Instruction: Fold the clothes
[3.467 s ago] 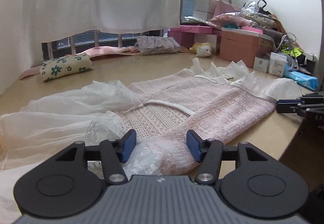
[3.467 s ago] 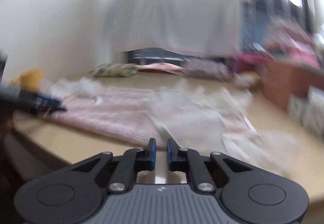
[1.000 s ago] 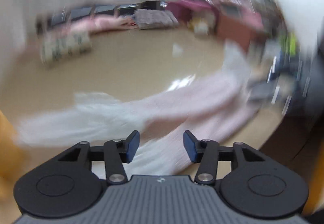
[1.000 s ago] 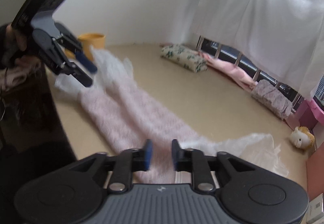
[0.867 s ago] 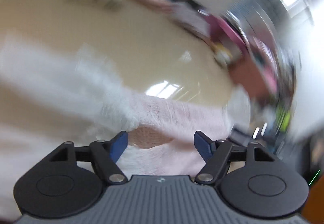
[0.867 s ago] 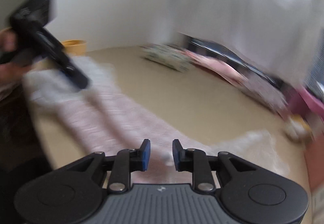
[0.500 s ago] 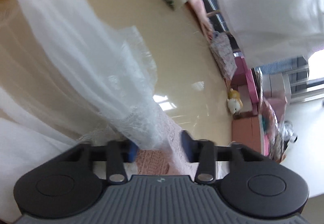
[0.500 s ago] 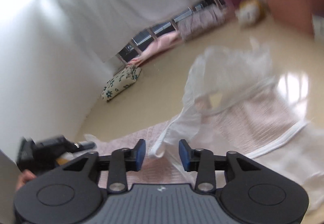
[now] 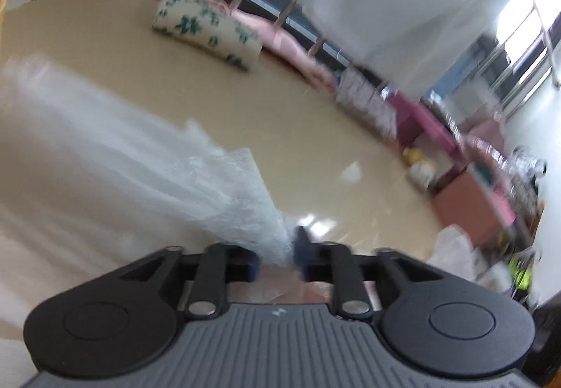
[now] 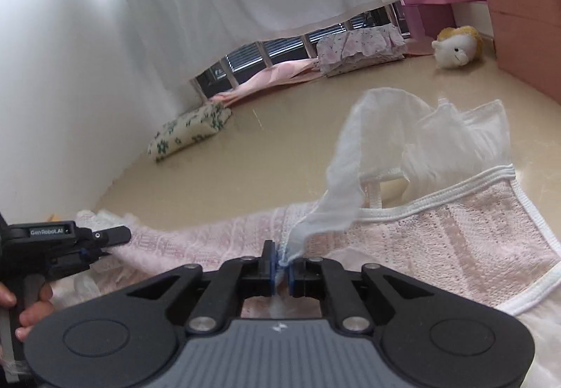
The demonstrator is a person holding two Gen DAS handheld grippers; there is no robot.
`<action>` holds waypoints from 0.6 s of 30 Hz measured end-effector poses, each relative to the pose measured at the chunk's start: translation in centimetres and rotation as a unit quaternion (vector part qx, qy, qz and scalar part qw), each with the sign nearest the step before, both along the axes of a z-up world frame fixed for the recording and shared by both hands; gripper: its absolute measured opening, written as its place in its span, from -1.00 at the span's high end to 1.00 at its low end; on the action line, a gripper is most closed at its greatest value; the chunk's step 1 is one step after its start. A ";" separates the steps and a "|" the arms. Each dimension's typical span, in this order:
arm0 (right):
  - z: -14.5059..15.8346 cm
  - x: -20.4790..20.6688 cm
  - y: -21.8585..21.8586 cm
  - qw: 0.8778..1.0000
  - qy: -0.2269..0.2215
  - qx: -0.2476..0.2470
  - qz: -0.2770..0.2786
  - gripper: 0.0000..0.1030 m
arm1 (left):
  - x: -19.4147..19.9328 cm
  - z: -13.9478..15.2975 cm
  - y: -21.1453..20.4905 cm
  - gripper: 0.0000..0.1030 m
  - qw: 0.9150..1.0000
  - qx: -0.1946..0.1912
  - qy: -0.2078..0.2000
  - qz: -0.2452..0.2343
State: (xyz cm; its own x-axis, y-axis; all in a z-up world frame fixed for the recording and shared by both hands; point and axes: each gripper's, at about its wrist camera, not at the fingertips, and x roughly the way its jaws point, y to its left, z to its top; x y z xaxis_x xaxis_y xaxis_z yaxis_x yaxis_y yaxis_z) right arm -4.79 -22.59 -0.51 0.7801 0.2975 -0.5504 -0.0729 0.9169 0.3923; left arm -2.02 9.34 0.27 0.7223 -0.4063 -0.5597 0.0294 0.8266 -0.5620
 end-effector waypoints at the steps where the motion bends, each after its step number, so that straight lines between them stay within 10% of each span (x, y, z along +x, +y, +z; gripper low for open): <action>1: 0.3 -0.3 0.1 1.000 0.004 -0.007 -0.004 0.66 | -0.5 0.1 0.5 0.30 1.000 -0.008 -0.002 0.005; 3: 1.4 -1.8 -0.3 1.000 0.002 -0.030 -0.008 0.26 | -1.2 0.7 1.4 -0.03 1.000 -0.023 0.001 0.022; 8: 4.5 -6.4 0.0 0.993 -0.060 -0.085 0.055 0.56 | -4.8 4.3 3.0 -0.10 0.998 -0.031 -0.010 0.052; 12: 5.1 -5.9 2.3 0.985 -0.096 -0.113 0.088 0.63 | -4.7 7.5 -2.8 -0.09 0.985 0.124 -0.123 0.003; 18: 3.1 -3.5 3.7 0.987 -0.063 -0.132 0.073 0.80 | -0.5 2.4 -5.4 0.45 0.970 0.241 -0.029 -0.022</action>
State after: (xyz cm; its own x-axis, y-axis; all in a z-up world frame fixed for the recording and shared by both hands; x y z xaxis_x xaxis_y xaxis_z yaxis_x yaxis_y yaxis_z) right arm -8.28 -18.92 2.63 0.8071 0.2709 -0.5246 -0.2447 0.9621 0.1204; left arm -2.50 3.89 2.63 0.7466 -0.1378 -0.6508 0.0904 0.9903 -0.1060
